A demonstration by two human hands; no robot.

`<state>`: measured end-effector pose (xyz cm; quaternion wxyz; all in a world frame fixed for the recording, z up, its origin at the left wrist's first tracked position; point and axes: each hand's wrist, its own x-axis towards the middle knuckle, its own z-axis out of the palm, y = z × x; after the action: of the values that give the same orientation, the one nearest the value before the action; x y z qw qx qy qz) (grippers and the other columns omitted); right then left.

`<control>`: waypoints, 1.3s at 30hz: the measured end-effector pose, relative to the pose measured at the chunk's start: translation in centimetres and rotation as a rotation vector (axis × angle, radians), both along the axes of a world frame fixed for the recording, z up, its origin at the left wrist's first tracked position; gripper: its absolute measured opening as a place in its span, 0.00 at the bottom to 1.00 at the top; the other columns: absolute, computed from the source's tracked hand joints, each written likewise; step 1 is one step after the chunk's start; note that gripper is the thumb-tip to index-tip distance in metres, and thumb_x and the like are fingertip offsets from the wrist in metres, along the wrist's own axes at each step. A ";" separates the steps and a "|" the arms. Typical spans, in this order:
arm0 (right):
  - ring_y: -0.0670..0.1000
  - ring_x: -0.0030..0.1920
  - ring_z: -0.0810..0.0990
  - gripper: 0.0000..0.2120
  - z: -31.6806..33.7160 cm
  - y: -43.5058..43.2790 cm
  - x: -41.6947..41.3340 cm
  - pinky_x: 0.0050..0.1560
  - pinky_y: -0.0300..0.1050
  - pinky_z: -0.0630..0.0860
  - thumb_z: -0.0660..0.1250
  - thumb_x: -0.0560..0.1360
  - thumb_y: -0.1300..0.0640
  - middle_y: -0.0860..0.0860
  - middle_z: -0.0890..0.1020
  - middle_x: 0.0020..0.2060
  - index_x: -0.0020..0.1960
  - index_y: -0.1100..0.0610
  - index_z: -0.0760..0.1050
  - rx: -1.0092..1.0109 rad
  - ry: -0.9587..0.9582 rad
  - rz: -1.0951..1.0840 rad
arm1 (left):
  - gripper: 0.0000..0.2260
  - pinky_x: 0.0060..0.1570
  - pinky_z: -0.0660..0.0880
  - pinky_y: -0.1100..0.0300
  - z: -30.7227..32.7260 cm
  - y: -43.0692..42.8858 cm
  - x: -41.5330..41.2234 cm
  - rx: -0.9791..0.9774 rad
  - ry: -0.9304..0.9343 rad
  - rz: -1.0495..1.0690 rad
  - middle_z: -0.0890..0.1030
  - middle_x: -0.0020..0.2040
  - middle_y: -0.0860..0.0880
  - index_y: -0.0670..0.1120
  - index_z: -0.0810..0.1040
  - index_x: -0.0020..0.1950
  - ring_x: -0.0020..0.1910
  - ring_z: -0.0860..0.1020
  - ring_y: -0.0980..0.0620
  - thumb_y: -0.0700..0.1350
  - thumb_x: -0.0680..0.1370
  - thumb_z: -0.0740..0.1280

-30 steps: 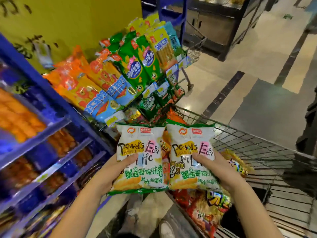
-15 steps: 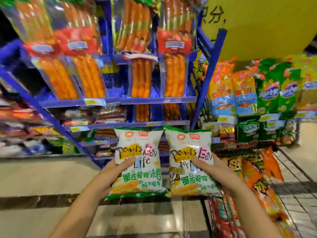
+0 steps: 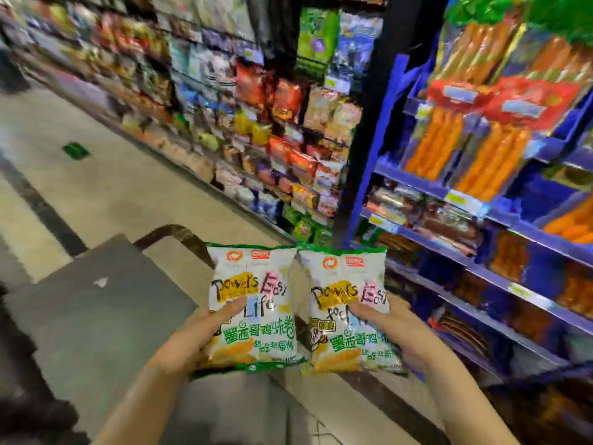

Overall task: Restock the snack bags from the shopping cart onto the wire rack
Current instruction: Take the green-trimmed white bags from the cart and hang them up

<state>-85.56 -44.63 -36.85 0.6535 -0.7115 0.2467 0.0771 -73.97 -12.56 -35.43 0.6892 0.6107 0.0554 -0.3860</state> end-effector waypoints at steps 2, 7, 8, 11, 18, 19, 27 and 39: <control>0.47 0.65 0.73 0.45 0.5 4.0 3.4 0.64 0.44 0.67 0.79 0.68 0.37 0.37 0.70 0.65 0.78 0.45 0.61 -0.001 0.006 0.048 | 0.21 0.65 0.76 0.40 -0.4 4.9 1.0 -0.002 0.005 0.104 0.84 0.62 0.40 0.45 0.78 0.70 0.59 0.84 0.39 0.49 0.78 0.71; 0.46 0.59 0.84 0.29 1.1 11.6 11.9 0.64 0.52 0.78 0.79 0.70 0.42 0.43 0.84 0.61 0.68 0.43 0.75 0.047 0.020 0.296 | 0.20 0.66 0.74 0.33 -1.1 13.7 2.3 -0.015 0.056 0.325 0.84 0.61 0.36 0.42 0.78 0.69 0.60 0.82 0.32 0.46 0.78 0.73; 0.46 0.58 0.85 0.30 0.7 12.8 13.7 0.61 0.51 0.79 0.79 0.70 0.43 0.43 0.85 0.60 0.70 0.44 0.74 0.054 0.015 0.327 | 0.22 0.66 0.74 0.33 -1.2 15.2 2.5 -0.005 0.052 0.376 0.84 0.61 0.36 0.42 0.77 0.69 0.60 0.83 0.32 0.47 0.77 0.75; 0.40 0.56 0.84 0.40 -0.4 16.7 19.3 0.57 0.43 0.80 0.81 0.66 0.38 0.42 0.82 0.65 0.74 0.41 0.68 0.042 0.029 0.430 | 0.22 0.66 0.75 0.35 -1.8 19.0 3.0 -0.018 0.063 0.512 0.84 0.60 0.37 0.44 0.78 0.68 0.58 0.84 0.34 0.49 0.76 0.73; 0.39 0.52 0.85 0.37 -1.8 24.9 31.4 0.47 0.38 0.78 0.82 0.63 0.37 0.40 0.86 0.55 0.67 0.43 0.74 0.102 0.020 0.647 | 0.17 0.56 0.83 0.43 -2.3 24.5 8.5 -0.015 0.061 0.697 0.85 0.59 0.38 0.43 0.78 0.68 0.57 0.85 0.37 0.46 0.80 0.69; 0.42 0.54 0.85 0.38 -2.1 25.5 33.6 0.49 0.40 0.78 0.82 0.61 0.36 0.42 0.86 0.57 0.67 0.44 0.74 0.126 0.032 0.652 | 0.18 0.57 0.82 0.42 -2.2 24.9 10.1 -0.016 0.063 0.713 0.85 0.60 0.38 0.43 0.77 0.68 0.58 0.84 0.36 0.47 0.79 0.69; 0.46 0.52 0.87 0.29 -0.9 28.8 49.8 0.52 0.46 0.81 0.79 0.65 0.44 0.43 0.88 0.52 0.64 0.45 0.75 0.150 0.009 0.725 | 0.18 0.49 0.84 0.47 -0.3 26.7 24.1 -0.033 -0.016 0.809 0.84 0.60 0.37 0.42 0.77 0.69 0.57 0.85 0.37 0.44 0.79 0.68; 0.43 0.52 0.86 0.33 -1.0 38.3 66.2 0.47 0.41 0.79 0.79 0.65 0.43 0.43 0.87 0.55 0.68 0.46 0.74 0.136 -0.002 0.780 | 0.22 0.66 0.75 0.37 -2.5 35.9 38.8 -0.022 -0.062 0.853 0.83 0.64 0.38 0.45 0.78 0.70 0.62 0.82 0.35 0.49 0.79 0.74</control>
<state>-19.32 -6.36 -37.86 0.6211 -0.7069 -0.0484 0.3351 -35.14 23.35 -37.89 0.7948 0.5373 0.2780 -0.0485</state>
